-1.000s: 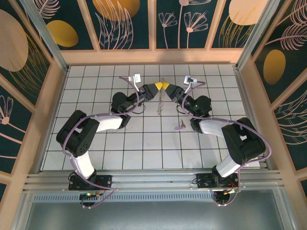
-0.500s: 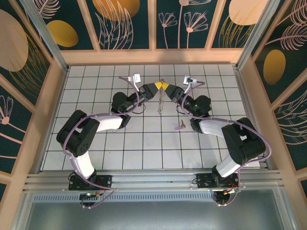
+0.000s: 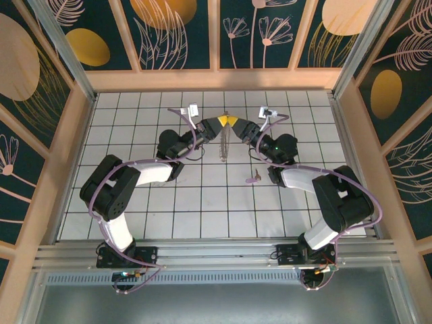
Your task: Put the keys on the keyring
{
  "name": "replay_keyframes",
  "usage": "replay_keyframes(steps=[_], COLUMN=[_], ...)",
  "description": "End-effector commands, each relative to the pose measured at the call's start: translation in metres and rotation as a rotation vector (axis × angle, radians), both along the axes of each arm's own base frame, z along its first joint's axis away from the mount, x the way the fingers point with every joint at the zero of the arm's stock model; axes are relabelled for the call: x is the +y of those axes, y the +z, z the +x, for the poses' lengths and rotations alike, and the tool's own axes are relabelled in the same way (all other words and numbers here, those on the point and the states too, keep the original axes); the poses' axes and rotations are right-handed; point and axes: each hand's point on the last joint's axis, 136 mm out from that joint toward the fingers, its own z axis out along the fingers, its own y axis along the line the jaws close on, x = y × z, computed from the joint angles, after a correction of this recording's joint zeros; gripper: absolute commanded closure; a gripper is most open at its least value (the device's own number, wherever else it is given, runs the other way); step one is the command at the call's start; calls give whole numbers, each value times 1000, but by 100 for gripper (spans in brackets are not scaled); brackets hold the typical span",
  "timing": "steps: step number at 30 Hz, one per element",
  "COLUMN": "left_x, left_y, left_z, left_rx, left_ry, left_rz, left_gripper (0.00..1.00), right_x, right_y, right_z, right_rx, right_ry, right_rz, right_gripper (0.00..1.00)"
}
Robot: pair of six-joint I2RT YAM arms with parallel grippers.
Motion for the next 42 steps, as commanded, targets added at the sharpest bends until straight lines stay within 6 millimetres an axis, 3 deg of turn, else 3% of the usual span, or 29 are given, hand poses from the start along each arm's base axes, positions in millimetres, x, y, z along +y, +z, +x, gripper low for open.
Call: replay_keyframes(steps=[1, 9, 12, 23, 42], left_x=[-9, -19, -24, -39, -39], left_y=[21, 32, 34, 42, 42], left_z=[-15, -18, -21, -35, -47], left_rx=[-112, -195, -218, -322, -333], left_ry=[-43, -82, -115, -244, -303], left_rz=[29, 111, 133, 219, 204], left_gripper=[100, 100, 100, 100, 100], right_x=[-9, -54, -63, -53, -52], right_y=[22, 13, 11, 5, 6], right_z=[-9, -26, -31, -43, -34], right_rx=[-82, -87, -89, -142, -131], right_ry=[10, -106, -128, -43, -45], right_rz=[3, -97, -135, -243, -196], right_gripper=[56, 51, 51, 59, 62])
